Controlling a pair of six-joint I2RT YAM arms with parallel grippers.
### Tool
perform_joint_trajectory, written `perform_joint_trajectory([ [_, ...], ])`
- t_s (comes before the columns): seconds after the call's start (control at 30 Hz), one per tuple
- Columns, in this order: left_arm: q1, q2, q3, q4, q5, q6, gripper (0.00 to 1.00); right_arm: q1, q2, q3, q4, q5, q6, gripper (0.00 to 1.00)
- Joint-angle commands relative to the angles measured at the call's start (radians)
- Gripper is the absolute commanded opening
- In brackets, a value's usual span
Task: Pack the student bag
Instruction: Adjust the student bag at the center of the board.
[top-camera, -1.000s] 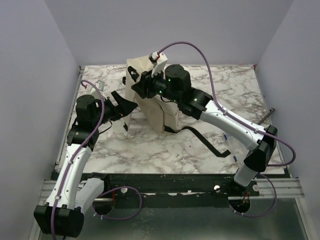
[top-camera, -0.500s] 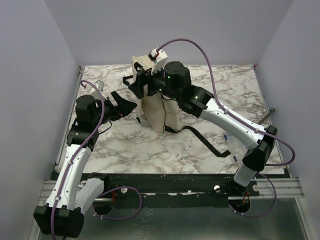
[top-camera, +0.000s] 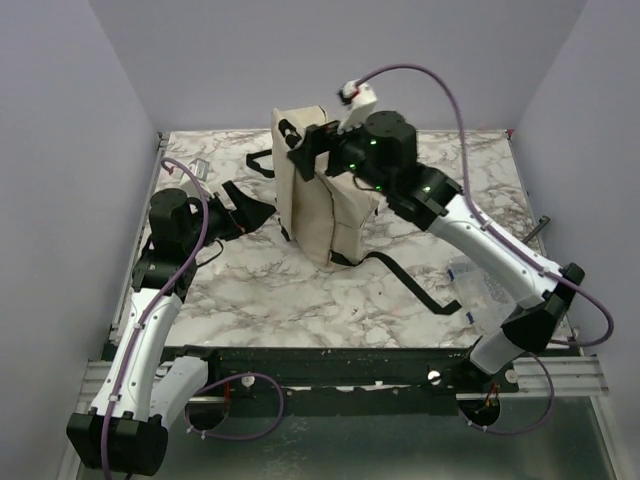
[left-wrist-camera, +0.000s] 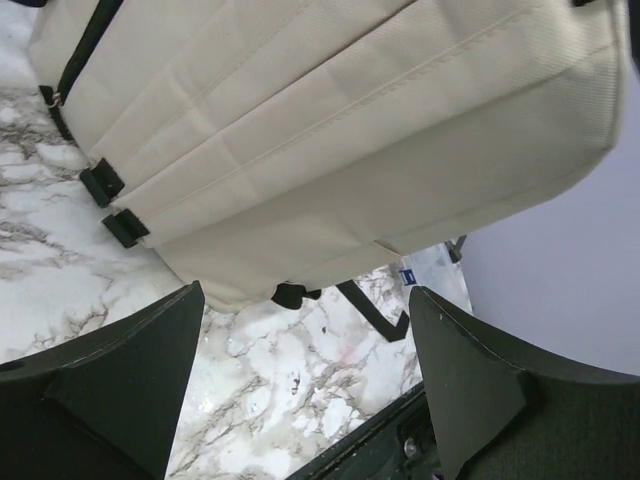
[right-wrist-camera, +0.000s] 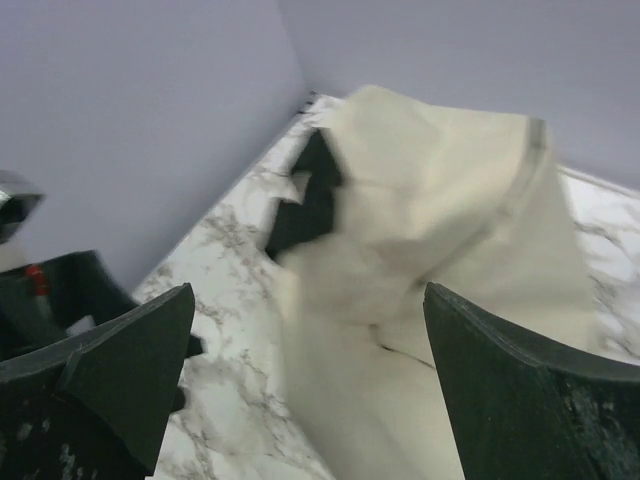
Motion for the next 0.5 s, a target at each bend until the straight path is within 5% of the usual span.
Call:
perform_joint_trajectory([
  [0.0,-0.012,0.01,0.076,0.04,0.087,0.017,0.86,-0.28,-0.164,-0.213,0.13,-0.226,0.213,1.0],
  [0.07,-0.028,0.027,0.098,0.044,0.102,0.022,0.86,-0.417,-0.179,-0.321,0.218,-0.384,0.304,1.0],
  [0.2,-0.084,0.064,0.15,0.039,0.084,0.041,0.86,-0.477,-0.11,-0.433,0.354,-0.538,0.342,0.98],
  [0.27,-0.111,0.086,0.187,0.011,0.029,0.049,0.86,-0.463,-0.033,-0.41,0.342,-0.64,0.349,0.9],
  [0.47,-0.201,0.164,0.339,-0.135,-0.207,0.146,0.89,-0.271,0.035,-0.388,0.323,-0.542,0.286,0.86],
])
